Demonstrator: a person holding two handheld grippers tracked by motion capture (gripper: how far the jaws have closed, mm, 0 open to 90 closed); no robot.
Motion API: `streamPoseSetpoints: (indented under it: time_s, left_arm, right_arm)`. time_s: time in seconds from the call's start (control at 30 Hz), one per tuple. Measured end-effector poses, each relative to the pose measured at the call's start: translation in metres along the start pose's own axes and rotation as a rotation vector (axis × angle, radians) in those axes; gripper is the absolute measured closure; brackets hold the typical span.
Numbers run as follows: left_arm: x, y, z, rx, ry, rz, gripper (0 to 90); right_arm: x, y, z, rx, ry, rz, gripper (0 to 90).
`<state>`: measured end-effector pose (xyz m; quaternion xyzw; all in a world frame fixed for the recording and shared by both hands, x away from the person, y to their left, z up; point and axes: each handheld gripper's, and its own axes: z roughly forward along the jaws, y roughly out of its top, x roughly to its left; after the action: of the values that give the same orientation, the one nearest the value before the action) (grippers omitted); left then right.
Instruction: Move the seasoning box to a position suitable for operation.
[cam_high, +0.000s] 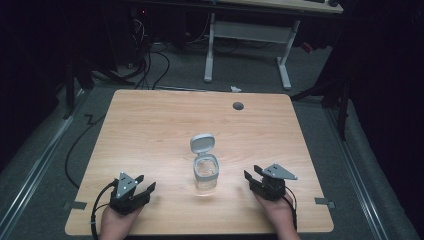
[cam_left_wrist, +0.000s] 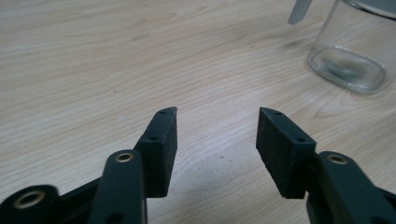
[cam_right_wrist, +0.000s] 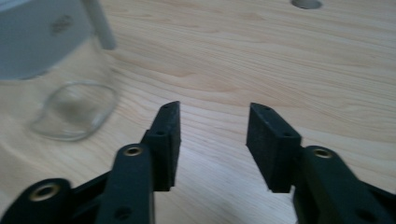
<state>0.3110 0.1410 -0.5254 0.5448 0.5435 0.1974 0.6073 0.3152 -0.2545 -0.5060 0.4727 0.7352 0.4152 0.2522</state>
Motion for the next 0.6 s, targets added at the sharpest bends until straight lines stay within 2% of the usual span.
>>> streamPoseSetpoints:
  time_s: [0.1, 0.13, 0.17, 0.23, 0.27, 0.3, 0.33, 0.37, 0.4, 0.43, 0.6]
  left_arm:
    - [-0.003, -0.001, -0.001, 0.005, -0.010, 0.017, 48.1]
    - [-0.003, -0.001, -0.001, 0.002, -0.010, 0.017, 48.3]
    - [-0.004, 0.000, 0.000, -0.001, -0.013, 0.011, 48.3]
    - [-0.005, -0.001, 0.000, -0.005, -0.023, 0.000, 52.5]
    - [-0.006, -0.001, 0.001, -0.004, -0.026, -0.002, 56.9]
    - [-0.008, -0.003, 0.000, 0.017, -0.054, 0.012, 69.8]
    - [-0.008, -0.003, 0.000, 0.017, -0.054, 0.012, 76.7]
    - [-0.011, -0.007, 0.000, 0.029, -0.068, 0.039, 79.9]
    - [-0.011, -0.007, 0.000, 0.029, -0.068, 0.039, 82.1]
    - [-0.013, -0.008, 0.000, 0.038, -0.074, 0.040, 83.5]
    - [-0.012, -0.006, -0.002, 0.035, -0.079, 0.028, 84.9]
  right_arm:
    - [0.015, 0.003, 0.005, 0.012, 0.064, -0.020, 65.8]
    - [0.018, 0.004, 0.007, 0.021, 0.070, -0.028, 69.5]
    - [0.018, 0.004, 0.007, 0.021, 0.070, -0.028, 69.5]
    - [0.028, 0.005, 0.013, 0.023, 0.084, -0.068, 80.1]
    - [0.033, 0.007, 0.016, 0.021, 0.098, -0.082, 88.5]
    - [0.040, 0.010, 0.020, 0.026, 0.127, -0.096, 90.0]
    - [0.043, 0.012, 0.022, 0.027, 0.132, -0.104, 90.0]
    - [0.047, 0.014, 0.025, 0.031, 0.137, -0.112, 90.0]
    - [0.047, 0.014, 0.025, 0.031, 0.137, -0.112, 90.0]
    - [0.054, 0.017, 0.032, 0.037, 0.139, -0.127, 90.0]
    - [0.061, 0.018, 0.037, 0.042, 0.147, -0.133, 90.0]
